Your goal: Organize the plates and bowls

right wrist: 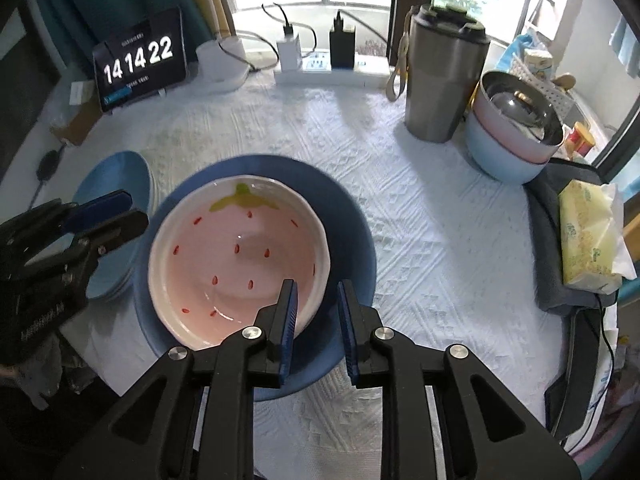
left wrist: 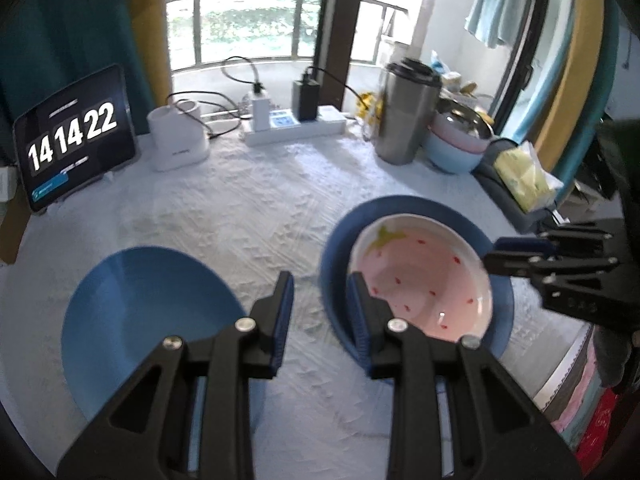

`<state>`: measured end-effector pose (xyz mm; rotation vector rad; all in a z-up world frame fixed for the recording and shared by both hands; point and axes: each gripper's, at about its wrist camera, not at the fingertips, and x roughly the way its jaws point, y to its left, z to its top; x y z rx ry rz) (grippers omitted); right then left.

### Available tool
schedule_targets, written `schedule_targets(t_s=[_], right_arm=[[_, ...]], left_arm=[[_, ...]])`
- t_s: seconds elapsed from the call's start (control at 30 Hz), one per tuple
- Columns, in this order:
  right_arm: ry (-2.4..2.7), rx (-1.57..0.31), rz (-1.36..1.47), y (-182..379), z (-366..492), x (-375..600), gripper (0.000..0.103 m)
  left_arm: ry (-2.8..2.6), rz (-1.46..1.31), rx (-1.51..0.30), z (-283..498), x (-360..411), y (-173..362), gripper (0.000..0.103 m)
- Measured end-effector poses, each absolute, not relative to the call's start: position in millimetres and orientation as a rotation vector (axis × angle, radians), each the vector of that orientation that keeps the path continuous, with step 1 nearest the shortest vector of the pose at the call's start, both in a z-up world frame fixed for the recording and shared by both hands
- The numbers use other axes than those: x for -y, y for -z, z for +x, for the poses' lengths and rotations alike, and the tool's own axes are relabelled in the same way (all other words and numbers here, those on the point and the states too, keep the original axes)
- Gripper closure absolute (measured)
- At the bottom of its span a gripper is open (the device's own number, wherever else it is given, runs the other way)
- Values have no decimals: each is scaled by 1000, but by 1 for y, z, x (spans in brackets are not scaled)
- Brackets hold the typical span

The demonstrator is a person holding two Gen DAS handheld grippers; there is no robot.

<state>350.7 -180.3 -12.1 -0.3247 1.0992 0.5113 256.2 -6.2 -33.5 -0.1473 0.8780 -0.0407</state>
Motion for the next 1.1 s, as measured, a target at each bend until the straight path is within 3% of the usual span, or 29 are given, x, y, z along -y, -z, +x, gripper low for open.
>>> schedule_targets(t_s=[0.23, 0.9, 1.1], right_arm=[[-493, -980, -265, -2, 349, 209, 68], [-517, -1028, -190, 34, 359, 219, 66], [-468, -995, -230, 43, 354, 214, 66]], left_arm=[[32, -190, -896, 254, -5, 42, 73], [39, -108, -972, 272, 17, 66, 71], [5, -79, -960, 270, 19, 66, 63]])
